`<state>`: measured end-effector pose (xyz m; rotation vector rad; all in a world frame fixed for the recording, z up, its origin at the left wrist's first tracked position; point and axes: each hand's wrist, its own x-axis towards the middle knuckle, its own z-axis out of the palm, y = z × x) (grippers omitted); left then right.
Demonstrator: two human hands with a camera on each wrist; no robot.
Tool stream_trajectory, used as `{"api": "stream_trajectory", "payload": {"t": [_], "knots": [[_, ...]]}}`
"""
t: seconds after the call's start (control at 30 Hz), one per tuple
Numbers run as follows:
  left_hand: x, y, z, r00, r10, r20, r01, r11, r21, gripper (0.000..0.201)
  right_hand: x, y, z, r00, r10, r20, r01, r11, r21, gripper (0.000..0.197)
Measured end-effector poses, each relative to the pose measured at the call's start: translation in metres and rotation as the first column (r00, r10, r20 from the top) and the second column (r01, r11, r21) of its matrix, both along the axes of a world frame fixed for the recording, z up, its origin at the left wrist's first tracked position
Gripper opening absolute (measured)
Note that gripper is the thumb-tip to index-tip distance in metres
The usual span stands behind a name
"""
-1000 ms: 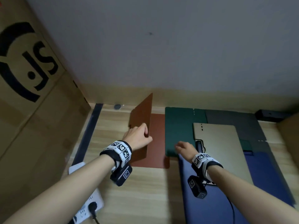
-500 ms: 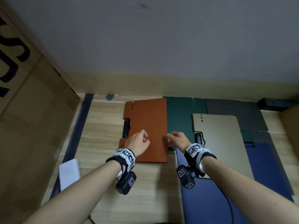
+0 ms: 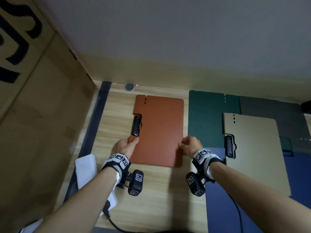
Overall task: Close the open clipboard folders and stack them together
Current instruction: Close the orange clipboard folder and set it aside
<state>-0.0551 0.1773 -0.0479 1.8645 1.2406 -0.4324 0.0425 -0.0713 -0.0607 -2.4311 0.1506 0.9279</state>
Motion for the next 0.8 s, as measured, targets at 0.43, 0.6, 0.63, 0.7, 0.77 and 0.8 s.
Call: {"api": "stream_trajectory", "payload": {"t": [0.43, 0.6, 0.63, 0.7, 0.77, 0.8], "knots": [[-0.008, -0.011, 0.014, 0.881, 0.266, 0.39, -0.231, 0.963, -0.136, 0.025, -0.013, -0.002, 0.013, 0.992, -0.121, 0.043, 0.113, 0.982, 0.15, 0.037], [0.004, -0.057, 0.033, 0.842, 0.253, 0.476, -0.195, 0.966, -0.168, 0.027, -0.011, -0.046, 0.024, 0.96, -0.262, 0.094, 0.219, 0.92, 0.325, 0.058], [0.007, -0.071, 0.038, 0.839, 0.239, 0.489, -0.181, 0.97, -0.164, 0.026, -0.01, -0.06, 0.028, 0.958, -0.267, 0.108, 0.216, 0.915, 0.341, 0.054], [0.012, -0.104, 0.048, 0.838, 0.221, 0.5, -0.149, 0.972, -0.179, 0.03, -0.008, -0.094, 0.031, 0.951, -0.276, 0.14, 0.214, 0.912, 0.35, 0.044], [0.017, -0.142, 0.052, 0.843, 0.208, 0.495, -0.114, 0.97, -0.213, 0.041, -0.007, -0.132, 0.035, 0.94, -0.3, 0.163, 0.227, 0.906, 0.358, 0.035], [0.019, -0.162, 0.053, 0.847, 0.201, 0.492, -0.09, 0.967, -0.24, 0.041, -0.006, -0.151, 0.036, 0.933, -0.32, 0.162, 0.244, 0.898, 0.367, 0.032]]}}
